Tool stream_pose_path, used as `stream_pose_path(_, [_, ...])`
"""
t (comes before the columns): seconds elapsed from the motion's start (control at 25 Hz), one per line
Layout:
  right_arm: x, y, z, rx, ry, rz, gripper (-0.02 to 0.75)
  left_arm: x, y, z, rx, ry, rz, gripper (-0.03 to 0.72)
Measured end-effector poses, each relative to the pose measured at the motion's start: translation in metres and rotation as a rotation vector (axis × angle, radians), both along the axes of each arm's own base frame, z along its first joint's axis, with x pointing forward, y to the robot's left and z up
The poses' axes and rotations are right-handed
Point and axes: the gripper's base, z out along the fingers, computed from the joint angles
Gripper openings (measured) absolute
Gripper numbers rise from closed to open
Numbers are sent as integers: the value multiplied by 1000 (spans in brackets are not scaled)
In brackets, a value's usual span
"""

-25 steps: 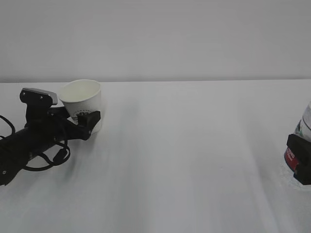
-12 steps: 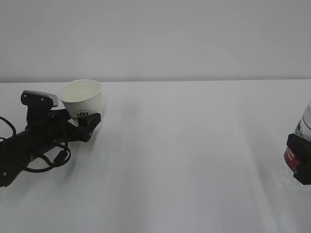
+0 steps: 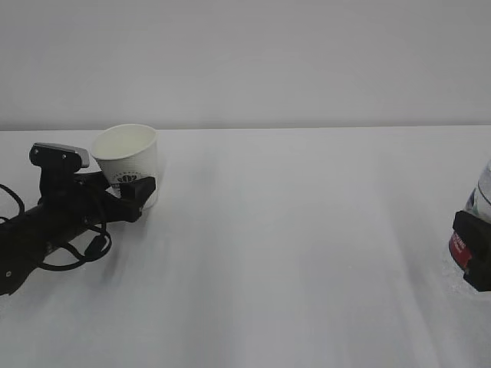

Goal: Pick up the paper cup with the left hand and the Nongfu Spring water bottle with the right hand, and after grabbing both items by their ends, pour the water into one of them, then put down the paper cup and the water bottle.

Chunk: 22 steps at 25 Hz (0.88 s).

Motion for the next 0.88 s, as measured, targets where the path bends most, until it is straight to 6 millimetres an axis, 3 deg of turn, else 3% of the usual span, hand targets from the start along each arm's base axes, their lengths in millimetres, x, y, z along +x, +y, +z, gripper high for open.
stream_pose_path(0.36, [0,0,0,0,0,0,397,0,0,0,-4,-1,7,499])
stream_pose_path(0.88, [0,-1,0,3,0,-7,396,-2,-4,0,6,-5,-53,483])
